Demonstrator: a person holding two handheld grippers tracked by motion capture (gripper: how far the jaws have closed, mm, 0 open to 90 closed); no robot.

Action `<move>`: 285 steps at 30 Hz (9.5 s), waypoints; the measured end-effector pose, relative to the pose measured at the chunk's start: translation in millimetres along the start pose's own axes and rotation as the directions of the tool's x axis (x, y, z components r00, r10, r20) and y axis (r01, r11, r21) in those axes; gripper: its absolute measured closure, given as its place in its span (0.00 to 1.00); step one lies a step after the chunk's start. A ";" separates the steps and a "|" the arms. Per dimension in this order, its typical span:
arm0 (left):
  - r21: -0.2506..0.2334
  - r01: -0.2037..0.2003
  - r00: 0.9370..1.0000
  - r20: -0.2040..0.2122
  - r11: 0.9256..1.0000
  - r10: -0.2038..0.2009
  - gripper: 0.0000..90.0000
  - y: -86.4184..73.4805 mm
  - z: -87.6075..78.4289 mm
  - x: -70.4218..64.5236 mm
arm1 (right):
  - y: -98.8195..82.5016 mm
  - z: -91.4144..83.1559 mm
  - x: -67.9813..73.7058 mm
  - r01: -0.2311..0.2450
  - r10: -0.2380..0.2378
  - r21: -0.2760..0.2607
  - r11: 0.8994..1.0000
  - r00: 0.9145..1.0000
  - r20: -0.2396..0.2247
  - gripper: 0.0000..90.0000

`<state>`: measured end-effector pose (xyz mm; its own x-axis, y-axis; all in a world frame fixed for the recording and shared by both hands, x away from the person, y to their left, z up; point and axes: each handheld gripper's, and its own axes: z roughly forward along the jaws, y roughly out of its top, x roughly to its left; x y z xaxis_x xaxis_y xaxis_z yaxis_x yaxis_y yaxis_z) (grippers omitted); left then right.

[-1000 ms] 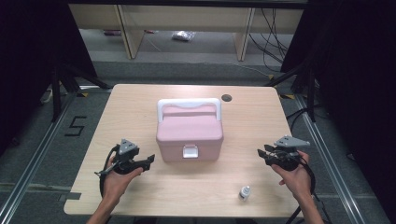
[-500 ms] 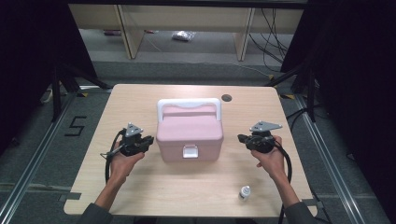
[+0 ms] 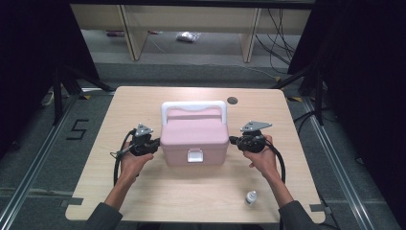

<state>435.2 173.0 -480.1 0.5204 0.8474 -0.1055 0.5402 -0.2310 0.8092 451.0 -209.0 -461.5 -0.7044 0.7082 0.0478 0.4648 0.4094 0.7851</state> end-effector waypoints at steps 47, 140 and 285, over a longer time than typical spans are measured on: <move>-0.003 -0.112 0.991 0.075 0.994 0.112 1.00 3.4 14.2 -65.3 | -41.8 -60.1 0.1 -0.066 0.066 0.011 0.998 0.997 0.050 1.00; 0.277 -0.579 0.810 0.306 0.767 0.500 0.40 193.0 -6.5 -90.5 | -83.1 -66.6 -20.1 -0.223 0.216 0.057 0.973 0.971 0.099 0.33; 0.031 -0.103 0.986 0.136 0.994 0.098 0.56 40.8 -28.1 -101.1 | 47.1 -105.8 -17.1 0.046 -0.050 -0.283 0.958 0.999 -0.009 1.00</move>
<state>386.0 91.3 -420.2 0.6559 0.7478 -0.1034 0.5042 -0.3320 0.7972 428.2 -262.8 -360.1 -0.7315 0.6817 0.0138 0.2612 0.2614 0.9292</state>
